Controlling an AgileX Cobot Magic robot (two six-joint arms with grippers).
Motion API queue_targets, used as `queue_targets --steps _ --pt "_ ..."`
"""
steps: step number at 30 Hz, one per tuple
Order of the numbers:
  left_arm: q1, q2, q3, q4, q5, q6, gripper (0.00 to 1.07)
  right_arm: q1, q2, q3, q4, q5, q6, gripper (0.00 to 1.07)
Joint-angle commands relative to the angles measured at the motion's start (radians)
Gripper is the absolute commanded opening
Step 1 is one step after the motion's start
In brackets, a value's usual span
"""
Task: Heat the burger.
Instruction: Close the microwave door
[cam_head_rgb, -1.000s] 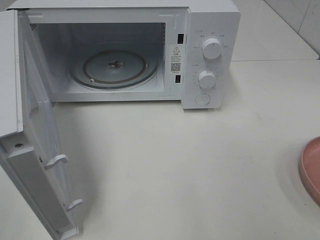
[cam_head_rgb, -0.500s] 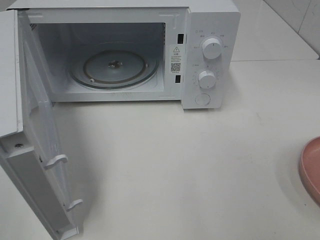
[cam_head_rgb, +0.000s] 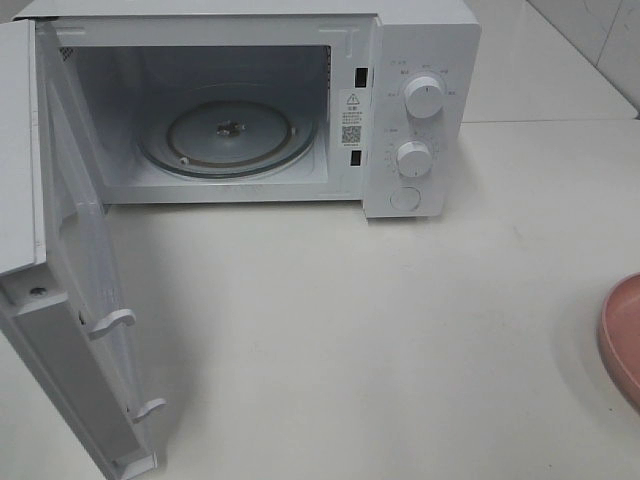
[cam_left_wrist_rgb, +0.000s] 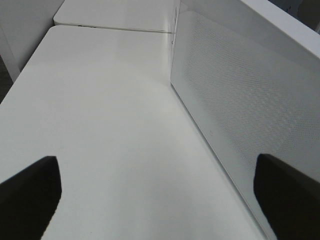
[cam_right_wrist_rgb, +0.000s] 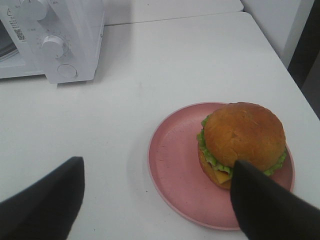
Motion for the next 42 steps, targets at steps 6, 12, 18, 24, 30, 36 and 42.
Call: queue_targets --steps 6,12,18,24,30,36,42 --pt "0.004 -0.018 0.004 -0.012 -0.005 0.000 1.00 -0.005 -0.025 0.002 -0.002 -0.017 -0.002 0.75" --pt "0.004 -0.018 -0.001 -0.034 -0.012 -0.009 0.99 -0.005 -0.025 0.002 -0.002 -0.017 -0.002 0.75" --pt "0.004 0.018 -0.036 -0.036 -0.056 -0.009 0.89 -0.005 -0.025 0.002 -0.002 -0.017 -0.002 0.75" --pt "0.004 0.085 -0.042 -0.041 -0.165 -0.009 0.65 -0.005 -0.025 0.002 -0.002 -0.017 -0.002 0.75" --pt "0.004 0.246 -0.040 -0.036 -0.226 -0.008 0.08 -0.005 -0.025 0.002 -0.002 -0.017 -0.002 0.75" --pt "0.004 0.324 -0.011 -0.037 -0.339 0.000 0.00 -0.005 -0.025 0.002 -0.002 -0.017 -0.002 0.75" --pt "0.004 0.349 0.115 -0.038 -0.602 0.000 0.00 -0.005 -0.025 0.002 -0.002 -0.017 -0.002 0.75"
